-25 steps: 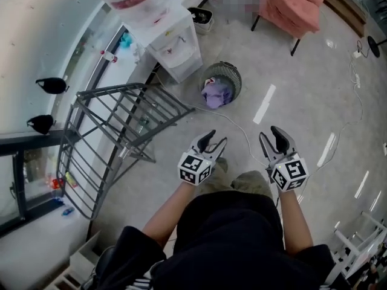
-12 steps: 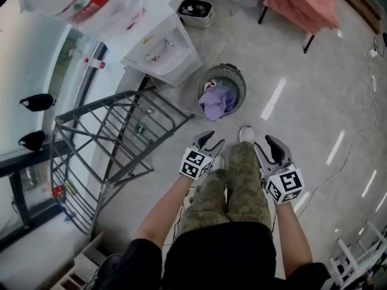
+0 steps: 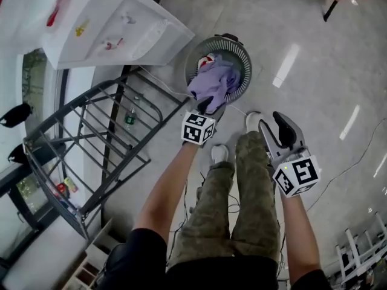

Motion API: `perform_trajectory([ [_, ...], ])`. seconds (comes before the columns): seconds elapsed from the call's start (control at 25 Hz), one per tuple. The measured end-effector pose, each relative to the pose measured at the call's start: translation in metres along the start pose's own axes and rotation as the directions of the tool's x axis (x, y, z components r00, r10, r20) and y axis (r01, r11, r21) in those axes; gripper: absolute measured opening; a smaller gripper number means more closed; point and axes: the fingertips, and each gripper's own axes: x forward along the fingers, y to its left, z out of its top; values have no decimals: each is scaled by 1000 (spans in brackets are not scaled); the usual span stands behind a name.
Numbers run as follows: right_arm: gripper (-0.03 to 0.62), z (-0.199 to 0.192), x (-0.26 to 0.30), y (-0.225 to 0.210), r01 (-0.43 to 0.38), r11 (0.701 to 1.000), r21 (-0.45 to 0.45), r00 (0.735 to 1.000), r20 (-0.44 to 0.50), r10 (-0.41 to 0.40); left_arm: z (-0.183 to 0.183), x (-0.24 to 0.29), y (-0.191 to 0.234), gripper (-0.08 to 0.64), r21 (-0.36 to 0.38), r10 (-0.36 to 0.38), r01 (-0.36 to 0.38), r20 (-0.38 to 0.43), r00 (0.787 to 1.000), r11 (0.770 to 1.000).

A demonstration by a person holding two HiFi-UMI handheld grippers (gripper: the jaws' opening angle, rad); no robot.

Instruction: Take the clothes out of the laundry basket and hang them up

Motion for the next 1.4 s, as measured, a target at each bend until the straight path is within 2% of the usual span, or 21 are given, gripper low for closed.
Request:
perform_trajectory([
  [0.08, 144, -18, 17, -8, -12, 999, 41, 1000, -7, 13, -11, 27, 13, 196, 5, 1, -1, -40, 999, 1000],
  [0.24, 144, -49, 40, -20, -58, 996, 74, 997, -45, 61, -32, 69, 32, 198, -36, -4, 0, -118, 993, 999],
  [0.52, 144, -57, 64, -43, -66, 996, 51, 998, -18, 67, -36, 124, 62, 207, 13, 6, -3, -188, 982, 1000],
  [0.64, 144, -59, 77, -53, -74, 996, 46, 997, -13, 75, -38, 152, 72, 207, 6, -16, 18, -210, 977, 1000],
  [0.76, 144, -60, 86, -62, -73, 996, 51, 997, 0, 73, -50, 177, 77, 210, 24, -36, 45, -282, 959, 999],
  [0.96, 144, -85, 94, -81, -66, 996, 53, 998, -15, 67, -80, 215, 86, 210, 141, -12, 72, -386, 923, 987],
  [1.12, 144, -102, 107, -94, -61, 997, 57, 998, -32, 63, -94, 237, 108, 210, 147, 37, 27, -419, 907, 989],
  [1.2, 143, -102, 115, -102, -63, 997, 47, 998, -23, 64, -98, 249, 114, 210, 178, 59, 21, -429, 902, 984],
  [1.32, 143, -99, 124, -111, -69, 997, 35, 998, -12, 69, -108, 265, 124, 210, 238, 97, 19, -465, 880, 971],
  [1.4, 143, -99, 128, -118, -73, 997, 32, 997, -6, 73, -115, 276, 132, 210, 251, 126, 2, -493, 861, 968],
])
